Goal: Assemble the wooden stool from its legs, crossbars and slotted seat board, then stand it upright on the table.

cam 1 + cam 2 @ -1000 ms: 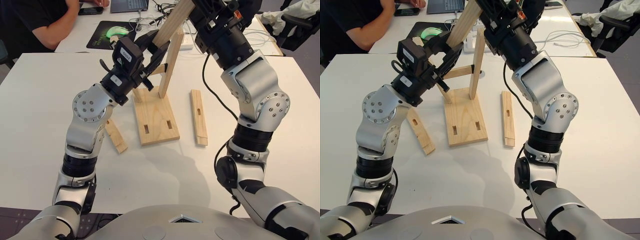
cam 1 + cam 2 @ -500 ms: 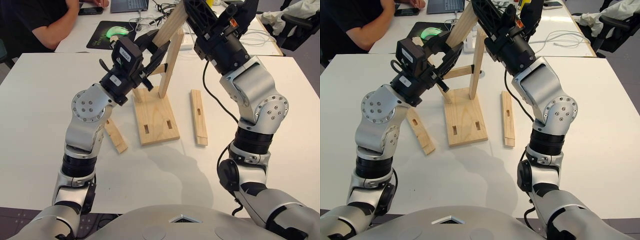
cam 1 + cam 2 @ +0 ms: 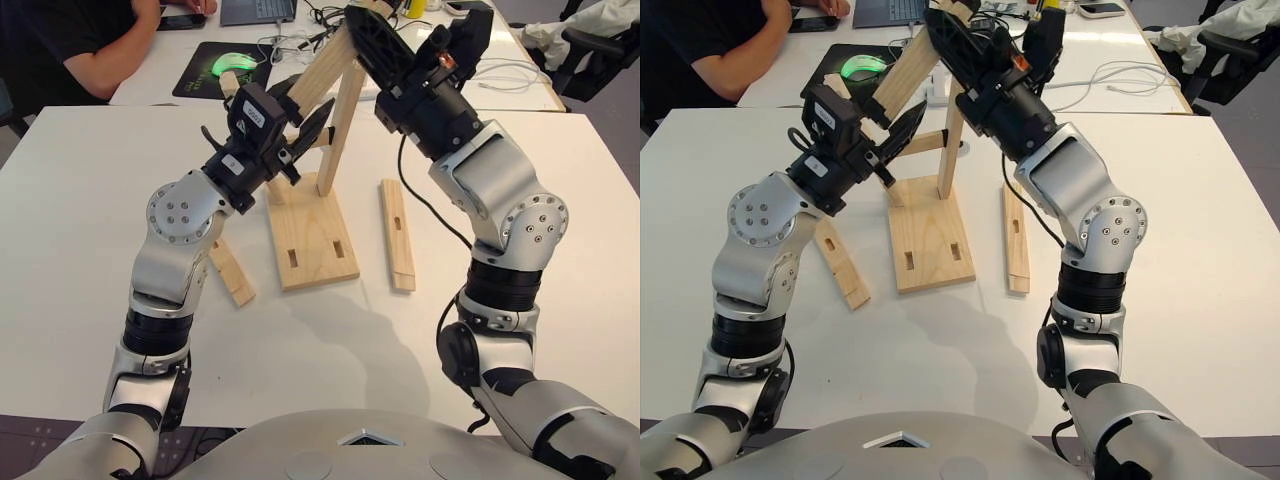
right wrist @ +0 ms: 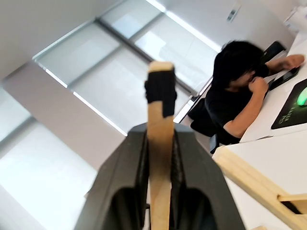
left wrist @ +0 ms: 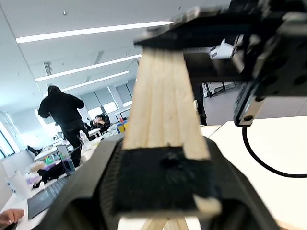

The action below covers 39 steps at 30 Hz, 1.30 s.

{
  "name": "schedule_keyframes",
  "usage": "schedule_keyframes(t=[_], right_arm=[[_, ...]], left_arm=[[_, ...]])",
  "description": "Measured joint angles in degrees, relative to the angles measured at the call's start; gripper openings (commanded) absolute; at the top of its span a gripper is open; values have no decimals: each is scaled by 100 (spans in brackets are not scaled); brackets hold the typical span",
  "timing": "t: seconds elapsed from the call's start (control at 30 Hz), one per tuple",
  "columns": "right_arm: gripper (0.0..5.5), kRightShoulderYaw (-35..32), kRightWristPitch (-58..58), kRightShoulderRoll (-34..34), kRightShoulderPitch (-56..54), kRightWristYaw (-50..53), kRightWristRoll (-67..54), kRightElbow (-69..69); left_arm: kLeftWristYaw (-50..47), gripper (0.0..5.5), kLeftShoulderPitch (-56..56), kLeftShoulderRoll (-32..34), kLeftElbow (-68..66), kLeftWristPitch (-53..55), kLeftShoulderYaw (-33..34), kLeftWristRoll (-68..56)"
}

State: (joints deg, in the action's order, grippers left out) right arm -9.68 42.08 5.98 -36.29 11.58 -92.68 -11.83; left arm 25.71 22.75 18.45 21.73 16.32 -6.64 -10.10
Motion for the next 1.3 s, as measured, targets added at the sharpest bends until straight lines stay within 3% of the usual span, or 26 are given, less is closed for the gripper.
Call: schedule_keyframes(t=[0.17,0.37,0.5,0.93,1.1,1.3], right_arm=[[42,191,40,237,94,-138,640,-120],[42,403,336,1090,656,-285,1942,-417],[42,110,-101,1319,1365,210,3272,-712],[42,235,-577,624,2890,840,5177,-1682],[42,45,-940,-50,3267,779,5285,-1288],[42,-303,-1504,-208,3015,288,5403,-464]], left_arm=[[50,326,-111,114,7,117,38,25],[465,328,-1096,1204,-55,161,-146,799],[474,328,-1751,1383,42,313,112,828],[547,328,-1814,1095,657,790,-298,716],[649,328,-1781,1035,669,880,-495,672],[695,328,-1726,976,696,909,-588,632]])
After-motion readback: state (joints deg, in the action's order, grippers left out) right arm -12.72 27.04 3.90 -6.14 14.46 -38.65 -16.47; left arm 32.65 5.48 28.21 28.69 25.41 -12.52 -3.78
